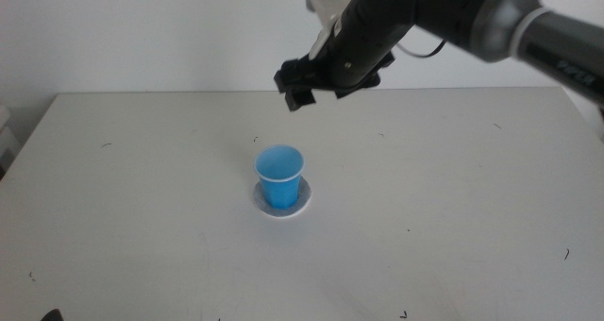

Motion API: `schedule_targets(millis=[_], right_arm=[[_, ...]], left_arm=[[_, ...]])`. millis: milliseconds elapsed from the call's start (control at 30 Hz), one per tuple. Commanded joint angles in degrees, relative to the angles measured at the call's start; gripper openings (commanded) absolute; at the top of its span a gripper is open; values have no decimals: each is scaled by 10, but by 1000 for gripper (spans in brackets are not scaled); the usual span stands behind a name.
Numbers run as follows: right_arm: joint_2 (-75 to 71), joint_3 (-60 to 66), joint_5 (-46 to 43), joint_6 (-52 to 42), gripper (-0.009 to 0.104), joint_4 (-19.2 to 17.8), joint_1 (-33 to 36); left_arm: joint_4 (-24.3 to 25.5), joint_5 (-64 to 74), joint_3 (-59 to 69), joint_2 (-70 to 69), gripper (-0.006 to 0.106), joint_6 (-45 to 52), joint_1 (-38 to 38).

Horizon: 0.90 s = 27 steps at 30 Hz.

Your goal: Place an empty cup on a cup mat.

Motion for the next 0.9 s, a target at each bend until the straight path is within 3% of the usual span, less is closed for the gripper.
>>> schedule_targets(millis=[0,200,433,867], right_arm=[[-77,-14,-4,-7,61,-22,-14],[-168,-11,42,-6,61,-70,-33],[-293,42,64,8,66,-94,-86],[-583,430,-159,22,85,-98,-222]], left_arm=[[0,-38,-3,-2,105,-6,1],[0,-38,-3,-2,105,-6,1],[0,-38,-3,-2,105,-6,1],[0,-38,-3,-2,105,-6,1]])
